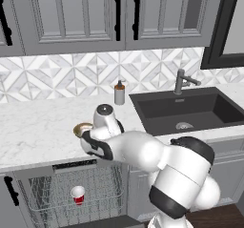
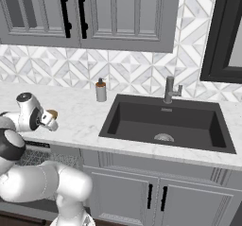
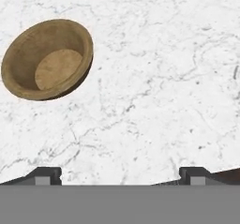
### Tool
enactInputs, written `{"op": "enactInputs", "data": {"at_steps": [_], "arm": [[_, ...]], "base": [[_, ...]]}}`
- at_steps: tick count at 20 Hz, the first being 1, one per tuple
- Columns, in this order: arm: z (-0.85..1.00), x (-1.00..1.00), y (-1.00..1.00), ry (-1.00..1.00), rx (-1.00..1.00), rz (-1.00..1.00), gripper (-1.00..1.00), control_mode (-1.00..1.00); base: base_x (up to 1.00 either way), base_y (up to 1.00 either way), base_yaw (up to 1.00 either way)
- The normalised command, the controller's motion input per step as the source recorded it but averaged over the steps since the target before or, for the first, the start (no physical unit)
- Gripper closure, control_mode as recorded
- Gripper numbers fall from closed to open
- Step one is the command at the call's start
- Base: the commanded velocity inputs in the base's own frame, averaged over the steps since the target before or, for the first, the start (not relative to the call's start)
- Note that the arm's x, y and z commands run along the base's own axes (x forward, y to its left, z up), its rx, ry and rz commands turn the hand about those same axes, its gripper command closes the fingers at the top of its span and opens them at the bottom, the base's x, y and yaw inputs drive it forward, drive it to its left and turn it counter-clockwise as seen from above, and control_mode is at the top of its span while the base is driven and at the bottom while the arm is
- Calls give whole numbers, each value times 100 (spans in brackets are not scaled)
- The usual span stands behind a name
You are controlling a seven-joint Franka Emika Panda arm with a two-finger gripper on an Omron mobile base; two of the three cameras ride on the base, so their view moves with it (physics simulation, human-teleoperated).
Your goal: Pick up the cup and bowl from the counter, place them in the dishwasher, and close the dishwasher door.
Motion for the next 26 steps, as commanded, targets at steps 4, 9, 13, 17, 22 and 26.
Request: {"op": "enactInputs", "data": {"at_steps": [4, 9, 13, 17, 22, 26], "arm": [[0, 29, -1, -1, 2, 0, -100, -100], [0, 38, 0, -1, 1, 1, -100, -100], [0, 27, 0, 0, 0, 0, -100, -100], [0, 36, 0, 0, 0, 0, -100, -100], [0, 36, 1, 2, 0, 1, -100, -100], [0, 37, 17, 5, 0, 2, -100, -100]], "base": [[0, 0, 0], [0, 0, 0], [0, 0, 0], [0, 0, 0], [0, 0, 0], [0, 0, 0]]}}
